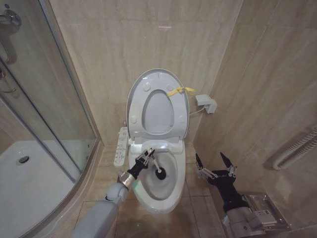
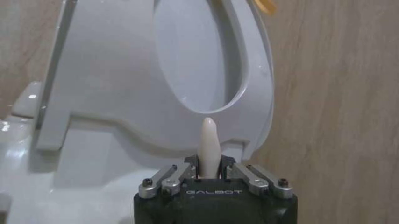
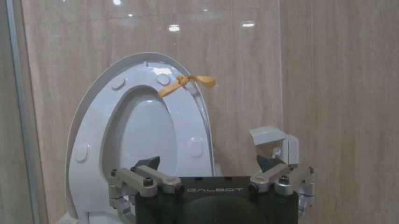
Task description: Open the toilet lid, clean the toilet bowl with a toilet brush, close the toilet lid, and flush.
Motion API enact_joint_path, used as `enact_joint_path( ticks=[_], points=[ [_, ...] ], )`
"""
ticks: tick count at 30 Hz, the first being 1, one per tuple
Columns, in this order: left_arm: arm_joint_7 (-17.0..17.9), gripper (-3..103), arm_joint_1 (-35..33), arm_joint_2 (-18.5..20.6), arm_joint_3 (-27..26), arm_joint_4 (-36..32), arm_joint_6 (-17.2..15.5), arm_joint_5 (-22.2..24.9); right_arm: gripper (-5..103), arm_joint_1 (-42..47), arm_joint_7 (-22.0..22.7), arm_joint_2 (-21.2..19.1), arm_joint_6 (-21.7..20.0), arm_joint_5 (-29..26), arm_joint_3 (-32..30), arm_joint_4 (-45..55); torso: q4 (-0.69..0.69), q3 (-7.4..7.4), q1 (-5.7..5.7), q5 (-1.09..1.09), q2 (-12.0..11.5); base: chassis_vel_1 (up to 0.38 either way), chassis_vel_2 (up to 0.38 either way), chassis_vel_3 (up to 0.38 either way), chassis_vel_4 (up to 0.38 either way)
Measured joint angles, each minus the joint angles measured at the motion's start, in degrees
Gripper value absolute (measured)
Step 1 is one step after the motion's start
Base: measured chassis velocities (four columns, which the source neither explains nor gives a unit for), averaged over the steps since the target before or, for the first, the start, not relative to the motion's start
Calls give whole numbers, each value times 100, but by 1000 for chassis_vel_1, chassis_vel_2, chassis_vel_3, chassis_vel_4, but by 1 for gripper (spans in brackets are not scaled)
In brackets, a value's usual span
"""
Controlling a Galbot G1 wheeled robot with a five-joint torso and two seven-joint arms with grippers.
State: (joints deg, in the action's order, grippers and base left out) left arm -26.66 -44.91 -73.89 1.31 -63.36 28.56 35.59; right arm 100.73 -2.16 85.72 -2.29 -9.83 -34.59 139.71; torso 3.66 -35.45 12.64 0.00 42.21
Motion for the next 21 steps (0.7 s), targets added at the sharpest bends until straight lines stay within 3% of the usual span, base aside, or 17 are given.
enact_joint_path(
  ticks=[4,10,21],
  points=[
    [-41,21,69,-46,9,146,115,-99,100,0,0,0,0,0,0,0,0,0,0,0,0,0,0,0,0],
    [-4,21,226,-196,7,454,305,-770,100,0,0,0,0,0,0,0,0,0,0,1,0,0,0,0,0],
    [183,21,159,-245,92,-363,5,-523,100,0,0,0,0,0,0,0,2,0,0,0,0,0,0,0,0]
  ],
)
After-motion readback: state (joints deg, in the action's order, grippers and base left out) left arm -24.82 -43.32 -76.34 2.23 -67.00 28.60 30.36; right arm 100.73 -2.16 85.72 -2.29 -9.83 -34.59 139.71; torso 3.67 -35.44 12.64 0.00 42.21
